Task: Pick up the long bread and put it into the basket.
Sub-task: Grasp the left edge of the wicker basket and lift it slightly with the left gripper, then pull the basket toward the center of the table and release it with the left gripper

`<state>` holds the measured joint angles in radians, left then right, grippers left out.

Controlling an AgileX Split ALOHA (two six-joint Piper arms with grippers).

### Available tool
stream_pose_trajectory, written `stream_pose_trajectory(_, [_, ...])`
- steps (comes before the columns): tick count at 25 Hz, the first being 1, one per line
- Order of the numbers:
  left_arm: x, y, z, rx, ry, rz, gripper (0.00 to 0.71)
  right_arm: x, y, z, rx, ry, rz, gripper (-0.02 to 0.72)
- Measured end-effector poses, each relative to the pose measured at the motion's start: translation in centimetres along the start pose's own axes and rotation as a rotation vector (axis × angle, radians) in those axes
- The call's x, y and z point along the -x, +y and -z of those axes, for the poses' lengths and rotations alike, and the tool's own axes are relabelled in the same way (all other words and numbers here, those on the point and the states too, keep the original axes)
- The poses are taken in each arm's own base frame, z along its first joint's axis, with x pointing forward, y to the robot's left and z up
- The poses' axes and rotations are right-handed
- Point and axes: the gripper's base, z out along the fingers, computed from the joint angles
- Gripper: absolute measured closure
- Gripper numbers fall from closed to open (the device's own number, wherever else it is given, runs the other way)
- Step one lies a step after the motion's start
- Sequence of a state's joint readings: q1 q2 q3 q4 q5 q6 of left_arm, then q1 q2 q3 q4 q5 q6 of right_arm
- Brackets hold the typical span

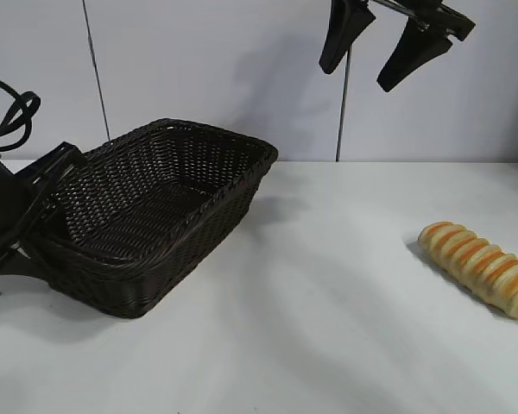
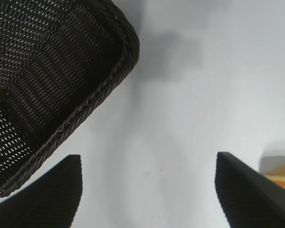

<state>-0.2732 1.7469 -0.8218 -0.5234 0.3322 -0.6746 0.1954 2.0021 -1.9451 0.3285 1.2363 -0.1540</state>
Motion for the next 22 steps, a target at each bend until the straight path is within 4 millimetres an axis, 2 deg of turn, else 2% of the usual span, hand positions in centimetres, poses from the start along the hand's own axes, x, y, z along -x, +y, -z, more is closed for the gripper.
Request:
stream_pose_trajectory(4, [0.0, -0.9, 0.4, 0.023, 0.046, -0.040, 0.611, 0.0, 0.0, 0.0, 0.000, 0.000, 0.000, 0.144])
stream_pose_trajectory(8, [0.5, -3.1, 1.5, 0.021, 0.069, -0.129, 0.611, 0.0, 0.0, 0.0, 0.000, 0.000, 0.000, 0.144])
stream_pose_trajectory(10, [1.1, -4.3, 2.3, 0.017, 0.061, -0.178, 0.611, 0.0, 0.0, 0.0, 0.000, 0.000, 0.000, 0.144])
stream_pose_trajectory(14, [2.8, -5.3, 3.4, 0.030, 0.065, -0.254, 0.611, 0.0, 0.0, 0.0, 0.000, 0.000, 0.000, 0.144])
stream_pose_trajectory(17, [4.0, -5.7, 3.1, 0.067, 0.125, -0.397, 0.611, 0.0, 0.0, 0.0, 0.001, 0.000, 0.000, 0.144])
stream_pose_trajectory(22, [5.0, -7.6, 1.9, 0.090, 0.236, -0.659, 0.611, 0.0, 0.0, 0.0, 0.001, 0.000, 0.000, 0.144])
